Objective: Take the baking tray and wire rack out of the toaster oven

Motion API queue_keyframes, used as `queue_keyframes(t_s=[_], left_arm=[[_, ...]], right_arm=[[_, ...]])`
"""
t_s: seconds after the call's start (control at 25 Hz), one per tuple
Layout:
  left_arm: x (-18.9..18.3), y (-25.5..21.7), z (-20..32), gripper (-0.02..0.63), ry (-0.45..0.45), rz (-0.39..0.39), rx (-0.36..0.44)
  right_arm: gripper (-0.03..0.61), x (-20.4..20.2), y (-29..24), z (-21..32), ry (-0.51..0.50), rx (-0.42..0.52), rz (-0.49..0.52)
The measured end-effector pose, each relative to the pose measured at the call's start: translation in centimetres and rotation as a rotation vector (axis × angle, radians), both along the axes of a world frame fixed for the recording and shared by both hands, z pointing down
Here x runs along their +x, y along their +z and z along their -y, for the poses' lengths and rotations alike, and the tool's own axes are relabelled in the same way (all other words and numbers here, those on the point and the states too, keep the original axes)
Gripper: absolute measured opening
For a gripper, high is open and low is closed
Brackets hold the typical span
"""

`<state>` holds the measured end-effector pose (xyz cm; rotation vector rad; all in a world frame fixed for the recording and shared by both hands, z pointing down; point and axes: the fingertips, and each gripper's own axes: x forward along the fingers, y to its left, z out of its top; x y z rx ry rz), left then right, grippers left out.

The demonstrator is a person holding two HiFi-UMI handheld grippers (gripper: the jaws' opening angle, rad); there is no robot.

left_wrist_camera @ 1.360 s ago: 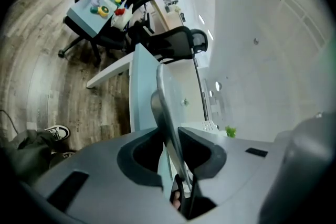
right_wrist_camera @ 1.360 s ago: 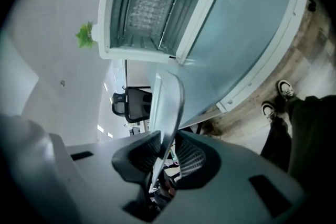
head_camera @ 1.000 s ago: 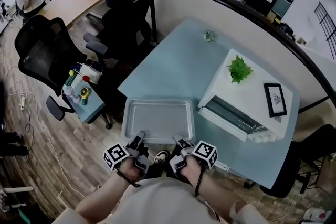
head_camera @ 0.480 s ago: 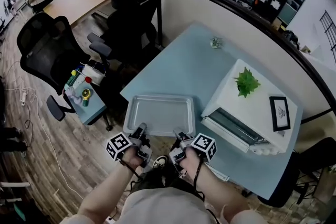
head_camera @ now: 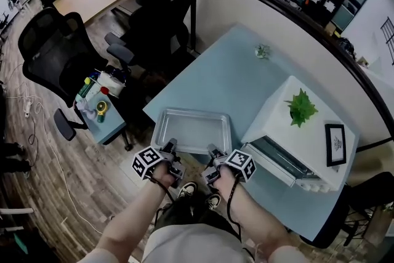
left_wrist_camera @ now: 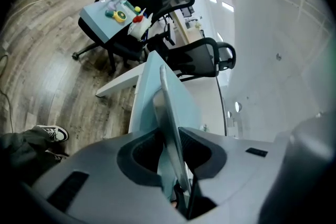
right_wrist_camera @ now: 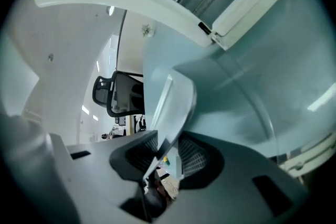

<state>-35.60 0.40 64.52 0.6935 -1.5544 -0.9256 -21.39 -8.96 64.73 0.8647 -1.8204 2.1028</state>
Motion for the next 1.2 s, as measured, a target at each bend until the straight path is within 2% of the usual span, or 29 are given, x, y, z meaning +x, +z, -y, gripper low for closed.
queue_keyframes(t_s=[0.16,0.32,0.4,0.6,0.72,0.8,0.84,0.88,0.92,1.2], left_arm=[[-0.9,1.4,0.8,0.084,-0.002,-0.009,-0.037],[-1.6,3.1,1.4,0.064,-0.025,-0.037,-0.094],[-2.0,3.8,2.1,0.054,-0.028,-0.039,-0.111],[-3.9,4.4,3.8,0.049,-0.033,-0.001,-0.128],[-5.8,4.7,4.3,0.049,-0.032,0.037,-0.15],[-6.7,4.9,4.7,0.052,-0.008,0.057,-0.168],[-7.0,5.1,4.9,0.058,0.007,0.062,-0.179],[-7.2,5.3,5.0,0.064,0.02,0.065,-0.189],[-7.3,5.4,5.1,0.069,0.029,0.068,-0.195],[-8.2,5.9,5.7,0.1,0.103,0.101,-0.213]], right_arm=[[0.127,-0.8,1.2,0.8,-0.058,0.022,-0.037],[0.163,-1.2,2.1,1.3,-0.174,0.1,-0.136],[0.175,-1.2,2.7,1.5,-0.2,0.111,-0.179],[0.247,-0.8,3.5,2.7,-0.232,0.147,-0.272],[0.25,0.2,3.8,4.0,-0.226,0.175,-0.328],[0.152,0.6,4.1,4.7,-0.226,0.18,-0.329],[0.138,0.5,4.2,4.9,-0.232,0.182,-0.318],[0.081,0.2,4.3,5.1,-0.238,0.184,-0.302],[0.057,-0.2,4.4,5.3,-0.241,0.186,-0.287],[0.052,-2.1,4.9,7.7,-0.191,0.27,-0.248]])
